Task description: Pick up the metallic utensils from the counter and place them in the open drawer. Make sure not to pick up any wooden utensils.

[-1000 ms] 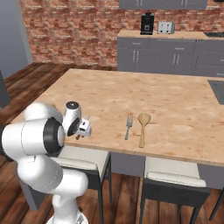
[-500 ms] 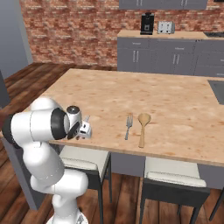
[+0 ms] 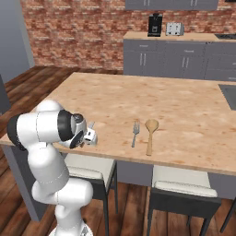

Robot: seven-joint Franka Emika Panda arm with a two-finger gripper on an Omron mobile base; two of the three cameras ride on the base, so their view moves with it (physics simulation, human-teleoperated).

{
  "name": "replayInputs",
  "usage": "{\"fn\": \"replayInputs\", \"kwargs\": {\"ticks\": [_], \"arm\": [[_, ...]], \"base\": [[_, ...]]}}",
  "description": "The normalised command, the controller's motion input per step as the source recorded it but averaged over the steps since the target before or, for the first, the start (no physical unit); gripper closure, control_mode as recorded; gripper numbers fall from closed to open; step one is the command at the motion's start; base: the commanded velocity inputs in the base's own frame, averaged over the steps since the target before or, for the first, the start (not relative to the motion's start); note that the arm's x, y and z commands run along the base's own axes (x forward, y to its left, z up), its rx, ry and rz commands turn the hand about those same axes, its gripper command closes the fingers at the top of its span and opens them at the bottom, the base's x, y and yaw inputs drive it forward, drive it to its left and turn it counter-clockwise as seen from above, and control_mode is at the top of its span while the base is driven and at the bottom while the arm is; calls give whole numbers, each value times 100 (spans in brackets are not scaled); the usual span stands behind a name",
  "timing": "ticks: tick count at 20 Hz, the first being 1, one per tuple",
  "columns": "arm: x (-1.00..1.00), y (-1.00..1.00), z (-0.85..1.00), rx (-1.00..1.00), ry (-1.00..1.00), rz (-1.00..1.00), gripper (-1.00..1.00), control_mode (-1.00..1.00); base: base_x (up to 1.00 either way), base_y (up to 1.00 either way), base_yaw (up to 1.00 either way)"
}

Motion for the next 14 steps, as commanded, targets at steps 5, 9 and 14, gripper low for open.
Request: {"fn": "replayInputs", "kwargs": {"ticks": [5,9,14], "arm": [[7,1,-25,-1,-8,0,100,-100],[0,0,0,0,0,0,100,-100],[0,0,0,0,0,0,100,-100]], "base": [[0,0,0],[0,0,0],[0,0,0]]}}
